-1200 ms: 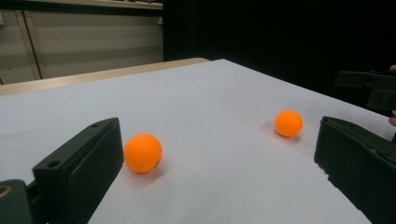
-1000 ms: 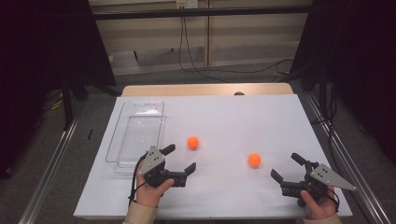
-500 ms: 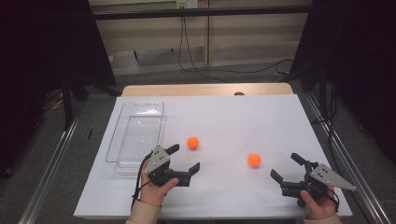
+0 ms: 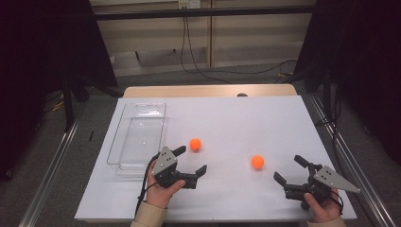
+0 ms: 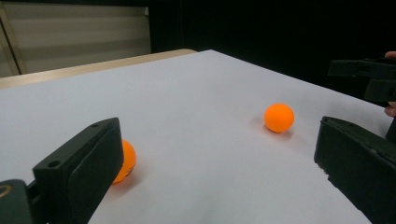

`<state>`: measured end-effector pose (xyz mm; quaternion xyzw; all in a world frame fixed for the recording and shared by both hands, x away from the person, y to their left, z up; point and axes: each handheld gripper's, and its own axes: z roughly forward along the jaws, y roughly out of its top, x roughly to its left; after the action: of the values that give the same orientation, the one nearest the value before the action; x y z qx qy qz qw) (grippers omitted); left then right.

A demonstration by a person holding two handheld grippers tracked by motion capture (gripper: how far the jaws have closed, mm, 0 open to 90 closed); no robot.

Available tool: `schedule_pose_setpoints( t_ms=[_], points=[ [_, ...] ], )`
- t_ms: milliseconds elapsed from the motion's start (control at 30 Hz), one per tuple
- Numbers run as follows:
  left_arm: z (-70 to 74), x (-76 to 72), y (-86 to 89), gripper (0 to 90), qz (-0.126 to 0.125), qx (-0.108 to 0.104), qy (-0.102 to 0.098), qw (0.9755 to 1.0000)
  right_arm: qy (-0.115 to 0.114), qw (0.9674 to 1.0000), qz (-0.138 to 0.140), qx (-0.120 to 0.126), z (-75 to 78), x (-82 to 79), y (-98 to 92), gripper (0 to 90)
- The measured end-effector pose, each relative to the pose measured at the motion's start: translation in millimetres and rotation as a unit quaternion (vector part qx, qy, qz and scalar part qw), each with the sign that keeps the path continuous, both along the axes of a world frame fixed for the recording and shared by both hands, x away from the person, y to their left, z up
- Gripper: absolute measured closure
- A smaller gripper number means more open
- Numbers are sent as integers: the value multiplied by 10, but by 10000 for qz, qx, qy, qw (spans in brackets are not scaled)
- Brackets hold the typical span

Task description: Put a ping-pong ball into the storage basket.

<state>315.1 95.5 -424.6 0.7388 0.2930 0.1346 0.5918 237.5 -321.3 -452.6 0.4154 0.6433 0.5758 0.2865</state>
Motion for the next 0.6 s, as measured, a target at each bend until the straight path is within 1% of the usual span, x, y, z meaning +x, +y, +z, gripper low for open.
schedule_pose_setpoints(
  t_ms=[200, 267, 400, 500, 600],
  points=[
    [-5, 14, -39, 15, -36, -18, 2, 10000, -6, 10000, 7, -14, 1, -2, -5, 5],
    [-11, 18, -59, 15, -73, 12, 4, 10000, 11, 10000, 0, -1, 1, -3, -2, 6],
    [-15, 17, -111, 15, -124, 14, 23, 9999, -29, 10000, 12, -15, 12, -5, -1, 6],
    [-13, 25, -144, 15, -158, -9, 35, 9999, 13, 10000, 22, -10, 8, 0, -1, 6],
    [-14, 29, -177, 15, -172, 21, 31, 9998, 25, 10000, 20, 3, 11, 0, 1, 6]
  ],
)
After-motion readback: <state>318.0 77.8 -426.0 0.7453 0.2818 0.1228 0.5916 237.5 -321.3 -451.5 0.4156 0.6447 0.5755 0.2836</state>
